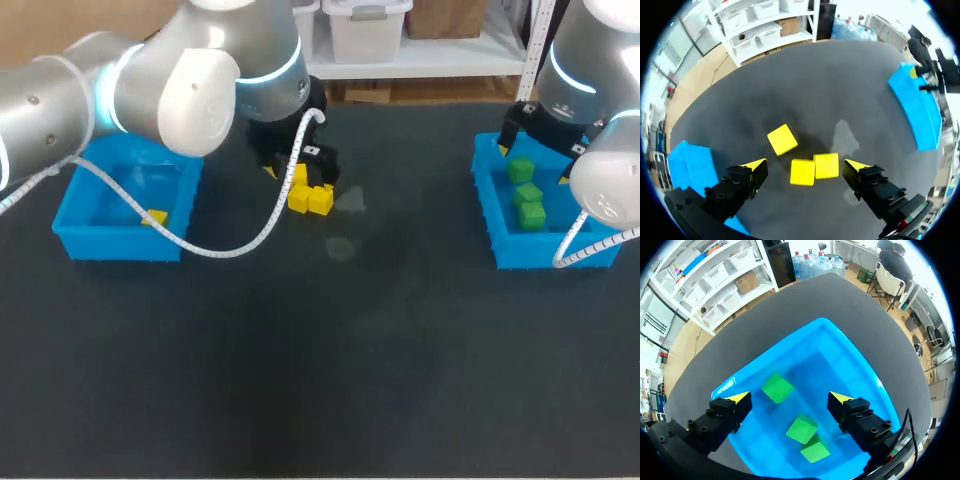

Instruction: Put the green cubes in the right bin and the yellow cubes in the left bin.

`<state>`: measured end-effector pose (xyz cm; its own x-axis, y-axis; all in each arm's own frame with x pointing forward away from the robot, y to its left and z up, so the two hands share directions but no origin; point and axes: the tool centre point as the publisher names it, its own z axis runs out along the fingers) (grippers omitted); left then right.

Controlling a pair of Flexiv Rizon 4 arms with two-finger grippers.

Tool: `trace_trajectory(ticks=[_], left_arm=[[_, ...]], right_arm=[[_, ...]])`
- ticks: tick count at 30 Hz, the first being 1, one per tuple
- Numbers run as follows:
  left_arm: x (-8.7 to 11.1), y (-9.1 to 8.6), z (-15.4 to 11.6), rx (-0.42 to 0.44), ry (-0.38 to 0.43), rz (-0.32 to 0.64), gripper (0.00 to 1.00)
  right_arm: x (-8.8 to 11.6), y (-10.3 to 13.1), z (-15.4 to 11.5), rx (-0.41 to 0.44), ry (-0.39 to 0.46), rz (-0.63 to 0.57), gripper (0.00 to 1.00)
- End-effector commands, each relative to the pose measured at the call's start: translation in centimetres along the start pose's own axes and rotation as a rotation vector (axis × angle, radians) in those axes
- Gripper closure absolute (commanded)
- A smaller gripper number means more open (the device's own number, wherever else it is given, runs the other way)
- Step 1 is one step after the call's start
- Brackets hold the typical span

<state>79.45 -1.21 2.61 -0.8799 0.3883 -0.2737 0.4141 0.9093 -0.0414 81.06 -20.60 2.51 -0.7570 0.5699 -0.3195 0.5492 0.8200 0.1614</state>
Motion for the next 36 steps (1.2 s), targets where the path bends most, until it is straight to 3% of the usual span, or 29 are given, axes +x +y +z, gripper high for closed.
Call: trace_trajectory(ticks=[1,15,34,35,36], left_arm=[[-0.5,0.1,0.7,-0.015,-0.013,-0.039,0.0],[-1.0,1.3,3.1,0.045,0.0,-0.238,0.0],[-2.3,2.0,4.2,0.032,0.022,-0.256,0.0],[-2.2,2.0,4.2,0.035,0.023,-0.266,0.28],[-2.1,2.0,4.3,0.036,0.023,-0.269,0.64]], right_arm=[[0.0,0.0,0.0,-0.001,0.0,0.0,0.0],[0.0,0.0,0.0,-0.001,0.0,0.0,0.0],[0.0,0.0,0.0,-0.001,0.0,0.0,0.0],[0.0,0.0,0.0,-0.001,0.0,0.0,0.0],[0.0,0.0,0.0,-0.001,0.0,0.0,0.0]])
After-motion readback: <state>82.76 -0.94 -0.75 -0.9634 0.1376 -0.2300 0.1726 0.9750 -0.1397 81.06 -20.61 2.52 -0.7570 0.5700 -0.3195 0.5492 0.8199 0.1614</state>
